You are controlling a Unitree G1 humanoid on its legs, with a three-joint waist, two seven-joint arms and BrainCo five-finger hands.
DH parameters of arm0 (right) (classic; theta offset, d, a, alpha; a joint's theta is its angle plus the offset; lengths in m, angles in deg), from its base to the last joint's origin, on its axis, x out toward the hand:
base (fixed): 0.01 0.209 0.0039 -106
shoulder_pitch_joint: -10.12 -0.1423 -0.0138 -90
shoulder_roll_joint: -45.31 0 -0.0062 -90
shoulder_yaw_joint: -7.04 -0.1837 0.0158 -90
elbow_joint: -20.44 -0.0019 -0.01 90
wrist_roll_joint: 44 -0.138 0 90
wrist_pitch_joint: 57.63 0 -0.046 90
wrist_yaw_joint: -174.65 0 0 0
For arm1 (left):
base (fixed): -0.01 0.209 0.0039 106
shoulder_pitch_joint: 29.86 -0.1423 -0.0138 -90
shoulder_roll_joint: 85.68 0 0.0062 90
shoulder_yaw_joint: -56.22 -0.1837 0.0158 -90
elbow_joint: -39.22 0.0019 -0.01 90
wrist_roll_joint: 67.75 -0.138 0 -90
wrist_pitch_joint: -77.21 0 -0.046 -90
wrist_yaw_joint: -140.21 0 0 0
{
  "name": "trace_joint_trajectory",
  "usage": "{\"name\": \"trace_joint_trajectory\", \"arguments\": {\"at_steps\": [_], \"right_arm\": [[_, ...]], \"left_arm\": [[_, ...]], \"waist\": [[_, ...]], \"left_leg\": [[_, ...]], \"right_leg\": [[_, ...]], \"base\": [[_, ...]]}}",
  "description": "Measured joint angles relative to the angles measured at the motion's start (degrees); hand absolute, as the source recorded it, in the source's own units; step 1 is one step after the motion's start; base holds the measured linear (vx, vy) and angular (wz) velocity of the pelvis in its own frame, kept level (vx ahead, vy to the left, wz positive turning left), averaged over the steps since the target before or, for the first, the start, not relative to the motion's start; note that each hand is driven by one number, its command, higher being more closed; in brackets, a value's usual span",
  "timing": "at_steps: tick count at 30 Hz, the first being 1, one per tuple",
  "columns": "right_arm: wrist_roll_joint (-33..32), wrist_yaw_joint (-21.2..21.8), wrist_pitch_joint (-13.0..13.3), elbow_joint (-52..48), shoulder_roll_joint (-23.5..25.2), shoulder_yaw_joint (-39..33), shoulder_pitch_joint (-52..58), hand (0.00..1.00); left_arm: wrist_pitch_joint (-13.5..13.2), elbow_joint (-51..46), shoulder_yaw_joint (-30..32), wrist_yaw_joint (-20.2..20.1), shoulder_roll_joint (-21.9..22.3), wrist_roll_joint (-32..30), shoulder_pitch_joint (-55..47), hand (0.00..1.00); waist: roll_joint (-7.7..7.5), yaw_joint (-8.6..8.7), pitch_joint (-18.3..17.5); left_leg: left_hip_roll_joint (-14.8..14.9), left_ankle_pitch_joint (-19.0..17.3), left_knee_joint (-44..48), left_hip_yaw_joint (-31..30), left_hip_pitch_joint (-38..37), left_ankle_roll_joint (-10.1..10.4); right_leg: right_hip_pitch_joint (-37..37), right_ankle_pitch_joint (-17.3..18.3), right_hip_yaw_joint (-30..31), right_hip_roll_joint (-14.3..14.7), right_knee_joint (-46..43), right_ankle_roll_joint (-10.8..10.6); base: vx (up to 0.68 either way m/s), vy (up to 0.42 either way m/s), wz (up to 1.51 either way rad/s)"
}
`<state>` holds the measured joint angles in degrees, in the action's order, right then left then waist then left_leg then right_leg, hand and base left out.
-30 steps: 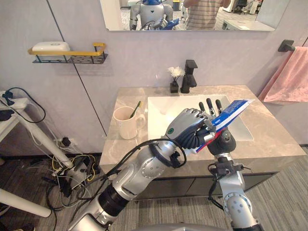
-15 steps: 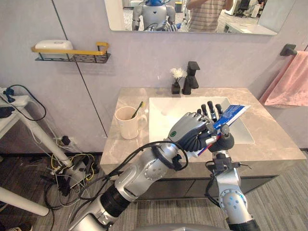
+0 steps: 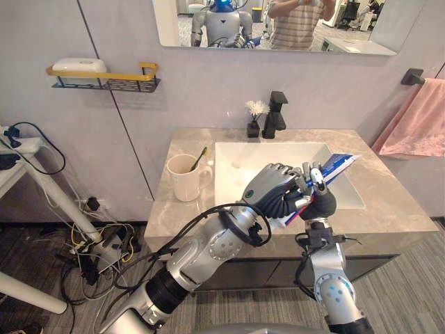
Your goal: Organize washtable
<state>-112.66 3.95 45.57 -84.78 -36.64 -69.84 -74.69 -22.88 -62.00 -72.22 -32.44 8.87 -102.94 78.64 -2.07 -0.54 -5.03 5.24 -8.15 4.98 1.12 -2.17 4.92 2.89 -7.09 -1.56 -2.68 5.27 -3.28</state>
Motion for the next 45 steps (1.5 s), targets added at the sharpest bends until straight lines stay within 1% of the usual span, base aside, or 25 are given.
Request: {"name": "trace_joint_trajectory", "arguments": {"at_steps": [14,19,20,22,24,28,32,36,38,39,41,42,43,45], "right_arm": [[0.02,-0.44,0.09,0.00,0.27,-0.15,-0.01,1.00],[0.02,-0.71,0.13,0.26,2.04,-2.40,-0.01,1.00],[0.06,-0.88,0.11,2.01,2.02,-2.50,-0.01,1.00],[0.05,-1.42,0.07,3.70,2.05,-2.52,0.04,1.00],[0.06,-2.63,0.00,4.73,2.10,-2.69,0.15,1.00],[0.23,-2.64,0.00,4.63,2.32,-4.21,0.13,1.00],[1.69,-3.21,0.05,4.47,2.29,-6.91,0.03,1.00],[4.70,-4.79,0.17,4.47,2.24,-10.02,-1.57,1.00],[5.47,-5.27,0.27,4.47,2.23,-10.94,-3.46,1.00],[6.93,-5.68,0.50,4.47,2.20,-11.40,-4.84,1.00],[8.64,-6.12,0.55,4.48,2.15,-11.99,-6.76,1.00],[11.27,-7.15,0.56,4.56,2.12,-12.64,-7.83,1.00],[12.12,-7.40,0.56,4.67,2.08,-13.01,-8.42,1.00],[15.12,-8.70,1.13,5.82,1.15,-13.83,-11.94,1.00]], "left_arm": [[0.32,0.12,0.38,0.63,0.00,-0.01,0.00,0.00],[0.23,-0.53,1.77,1.04,-0.02,-0.02,-0.03,0.00],[0.13,-3.09,3.76,1.93,-0.03,0.00,-0.06,0.00],[-0.11,-6.19,5.58,3.09,0.08,0.00,-0.06,0.00],[-1.22,-10.67,8.88,5.12,0.06,-0.01,-0.18,0.00],[-1.34,-12.02,13.82,6.84,-0.37,-0.04,-1.60,0.00],[-1.17,-18.31,22.89,8.55,-2.09,-0.08,-8.71,0.00],[-1.19,-22.77,33.08,10.32,-2.39,0.00,-16.85,0.00],[-1.17,-22.95,37.18,11.03,-2.37,0.01,-20.54,0.00],[-1.15,-22.95,39.53,11.50,-2.29,0.01,-23.00,0.00],[-0.97,-22.94,42.31,11.80,-2.02,0.05,-26.46,0.00],[-0.98,-22.90,43.74,11.76,-1.69,0.44,-28.51,0.00],[-1.02,-22.88,44.36,11.76,-1.50,0.98,-29.47,0.00],[-1.10,-21.46,47.13,11.59,0.85,4.04,-32.94,0.00]], "waist": [[-0.06,0.00,0.05],[-0.06,-0.02,0.12],[-0.13,0.05,0.31],[-0.19,0.06,0.59],[-0.18,-0.11,1.06],[-0.08,-0.25,1.39],[0.32,-0.41,2.21],[0.63,-1.75,2.40],[0.62,-2.23,2.41],[0.54,-2.60,2.45],[0.41,-3.15,2.59],[0.24,-3.29,2.80],[0.09,-3.47,2.93],[-0.46,-4.88,3.67]], "left_leg": [[0.00,0.00,-0.01,-0.01,0.00,0.00],[0.01,0.00,-0.03,-0.02,-0.04,0.00],[0.01,0.00,-0.03,-0.01,-0.07,0.00],[0.01,0.00,-0.03,-0.02,-0.12,0.00],[0.00,0.00,-0.03,-0.08,-0.12,0.00],[-0.01,0.00,-0.25,-0.77,-0.27,0.00],[0.02,0.00,-0.99,-1.12,-0.24,0.01],[0.04,0.40,-1.28,-1.68,-0.34,0.07],[-0.02,0.65,-1.64,-2.12,-0.35,0.05],[-0.09,0.89,-1.95,-2.46,-0.35,-0.01],[-0.16,1.09,-2.41,-3.18,-0.26,-0.07],[-0.39,1.21,-2.79,-4.17,-0.25,-0.13],[-0.44,1.31,-2.94,-4.51,-0.23,-0.14],[-0.59,1.95,-3.78,-5.37,-0.19,-0.31]], "right_leg": [[-0.02,0.00,-0.01,0.00,-0.01,0.00],[-0.06,0.01,-0.02,0.02,-0.02,0.01],[-0.09,0.01,-0.02,0.04,-0.02,0.02],[-0.16,0.02,-0.02,0.06,-0.02,0.02],[-0.21,0.02,-0.08,0.05,-0.02,0.02],[-1.07,0.30,-0.83,0.02,-0.02,0.15],[-1.11,0.58,-1.20,0.05,-0.02,0.23],[-1.14,0.61,-1.73,0.01,-0.03,0.24],[-1.22,0.63,-2.21,-0.11,-0.03,0.25],[-1.27,0.64,-2.54,-0.23,-0.03,0.26],[-1.51,0.80,-3.24,-0.46,-0.03,0.14],[-1.99,1.12,-4.35,-0.69,-0.03,0.04],[-2.12,1.23,-4.78,-0.76,-0.02,-0.01],[-2.12,1.35,-5.64,-0.99,-0.02,-0.11]], "base": [[0.00,0.000,0.00],[0.00,0.000,0.00],[0.00,0.000,0.00],[0.00,0.000,0.00],[0.00,0.000,0.00],[-0.01,0.002,0.09],[0.00,-0.002,0.05],[0.04,-0.003,0.07],[0.01,0.002,0.13],[-0.01,0.003,0.14],[-0.03,0.001,0.25],[-0.04,0.002,0.37],[-0.03,0.004,0.36],[-0.03,-0.002,0.22]]}}
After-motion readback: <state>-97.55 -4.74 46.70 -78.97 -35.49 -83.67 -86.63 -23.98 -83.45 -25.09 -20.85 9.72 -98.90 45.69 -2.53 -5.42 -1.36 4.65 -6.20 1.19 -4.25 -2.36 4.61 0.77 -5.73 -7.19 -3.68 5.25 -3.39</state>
